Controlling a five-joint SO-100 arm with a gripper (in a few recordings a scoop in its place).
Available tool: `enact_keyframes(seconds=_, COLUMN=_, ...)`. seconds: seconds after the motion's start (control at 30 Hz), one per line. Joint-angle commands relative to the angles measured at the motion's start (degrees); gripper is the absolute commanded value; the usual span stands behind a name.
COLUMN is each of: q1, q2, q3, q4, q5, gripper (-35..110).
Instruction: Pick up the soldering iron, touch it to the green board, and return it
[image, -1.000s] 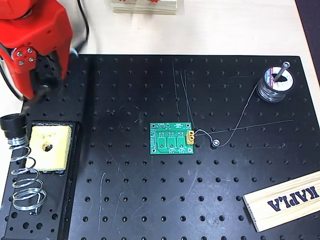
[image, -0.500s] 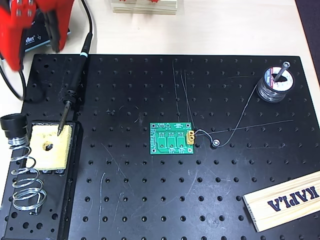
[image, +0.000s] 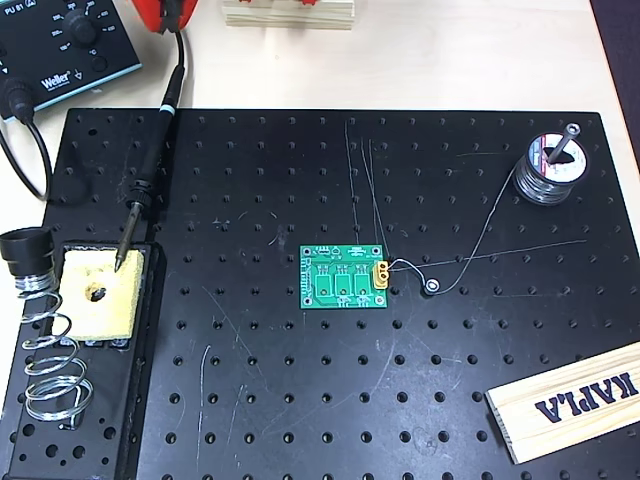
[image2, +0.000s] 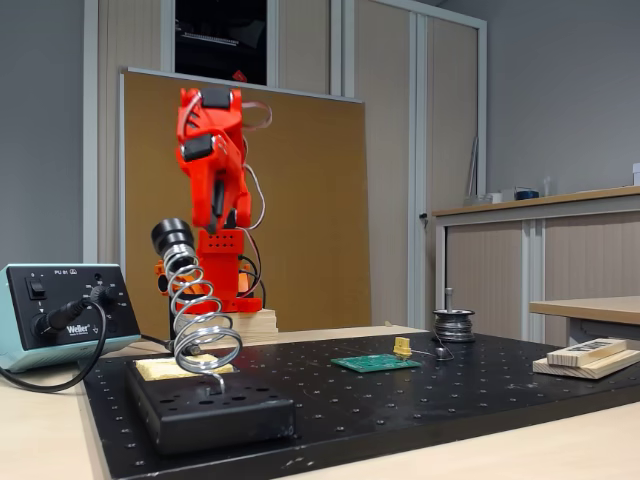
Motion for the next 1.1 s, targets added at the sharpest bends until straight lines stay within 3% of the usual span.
enact_keyframes(seconds=0.0, q1=-1.9, q2=7.5, q3=5.6, q4=-0.7, q5=-0.4, gripper=0)
enact_keyframes(seconds=0.47, q1=-6.7, q2=41.0, q3=32.1, q4=2.5, q5=-0.1, gripper=0)
enact_keyframes(seconds=0.73, q1=-5.4, q2=40.9, q3=35.8, q4=0.1, q5=-6.8, gripper=0)
enact_keyframes(seconds=0.93, q1=-5.4, q2=41.0, q3=42.0, q4=-1.4, q5=-20.0, gripper=0)
enact_keyframes(seconds=1.07, q1=-5.8, q2=40.9, q3=42.3, q4=-1.7, q5=-20.3, gripper=0)
